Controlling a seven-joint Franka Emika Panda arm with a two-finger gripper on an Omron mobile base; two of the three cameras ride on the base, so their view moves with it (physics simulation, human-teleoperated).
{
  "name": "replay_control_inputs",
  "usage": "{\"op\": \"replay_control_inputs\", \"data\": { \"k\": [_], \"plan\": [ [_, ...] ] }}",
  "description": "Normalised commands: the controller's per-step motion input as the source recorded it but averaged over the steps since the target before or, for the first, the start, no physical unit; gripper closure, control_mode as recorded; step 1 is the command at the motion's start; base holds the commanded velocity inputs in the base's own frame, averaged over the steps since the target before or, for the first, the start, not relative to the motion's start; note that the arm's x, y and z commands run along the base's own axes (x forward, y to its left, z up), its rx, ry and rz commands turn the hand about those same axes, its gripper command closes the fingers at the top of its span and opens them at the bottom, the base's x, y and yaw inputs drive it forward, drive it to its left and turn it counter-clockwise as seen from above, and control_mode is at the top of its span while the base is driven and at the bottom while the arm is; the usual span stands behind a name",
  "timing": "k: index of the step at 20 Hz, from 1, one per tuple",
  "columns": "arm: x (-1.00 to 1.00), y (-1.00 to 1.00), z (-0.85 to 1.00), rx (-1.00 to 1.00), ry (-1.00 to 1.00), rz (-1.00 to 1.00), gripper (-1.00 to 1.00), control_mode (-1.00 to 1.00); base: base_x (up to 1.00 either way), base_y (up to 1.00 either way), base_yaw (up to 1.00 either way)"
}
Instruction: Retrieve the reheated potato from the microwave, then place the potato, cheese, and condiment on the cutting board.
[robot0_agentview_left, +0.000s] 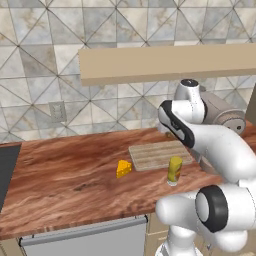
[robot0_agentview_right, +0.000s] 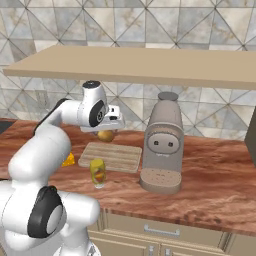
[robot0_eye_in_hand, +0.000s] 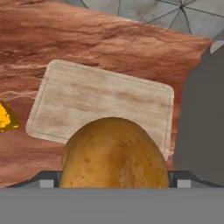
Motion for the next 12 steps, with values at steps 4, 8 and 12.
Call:
{"op": "replay_control_inputs", "data": {
  "k": [4,8,12],
  "plan": [
    [0.27,-0.12,-0.43,0.01,0.0,0.0,1.0,-1.0,0.0,0.0,0.0],
    [0.39,-0.13,-0.38,0.07,0.0,0.0,1.0,-1.0,0.0,0.0,0.0],
    [0.25,-0.15,-0.31,0.06,-0.02,-0.02,1.0,-1.0,0.0,0.0,0.0]
  ]
}}
